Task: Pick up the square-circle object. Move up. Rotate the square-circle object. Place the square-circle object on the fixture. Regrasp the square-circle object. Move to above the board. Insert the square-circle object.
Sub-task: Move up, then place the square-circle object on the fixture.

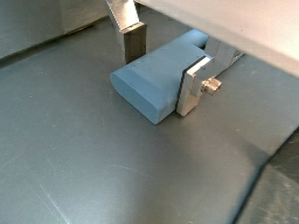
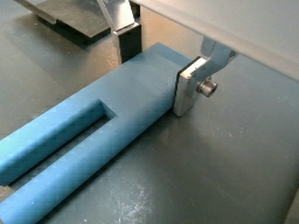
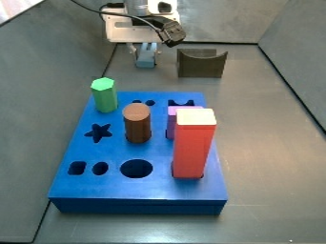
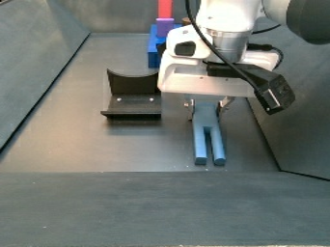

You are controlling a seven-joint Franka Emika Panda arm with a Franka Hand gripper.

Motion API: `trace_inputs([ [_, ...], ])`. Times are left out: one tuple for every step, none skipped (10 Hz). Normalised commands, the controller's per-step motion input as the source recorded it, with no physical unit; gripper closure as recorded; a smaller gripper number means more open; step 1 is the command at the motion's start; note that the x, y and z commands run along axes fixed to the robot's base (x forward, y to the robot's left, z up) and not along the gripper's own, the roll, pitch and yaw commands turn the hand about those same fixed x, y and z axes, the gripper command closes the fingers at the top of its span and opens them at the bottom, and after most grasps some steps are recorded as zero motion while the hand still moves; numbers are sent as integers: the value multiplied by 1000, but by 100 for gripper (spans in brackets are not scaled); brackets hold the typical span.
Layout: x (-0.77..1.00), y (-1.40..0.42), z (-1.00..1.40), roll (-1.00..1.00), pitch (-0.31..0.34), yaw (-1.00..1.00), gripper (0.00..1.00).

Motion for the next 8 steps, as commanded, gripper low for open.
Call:
trace_inputs([
  [-15, -2, 810, -2, 12, 0, 100],
  [-29, -1, 714, -2, 32, -3, 100],
  [-15, 7, 550, 4, 47, -8, 100],
  [-14, 7, 457, 6, 55, -10, 100],
  [-16, 8, 260, 16, 55, -12, 100],
  [0, 0, 1000, 0, 0, 0, 100],
  [0, 0, 1000, 6, 4, -4, 100],
  [-10, 0, 1000, 9, 17, -6, 100],
])
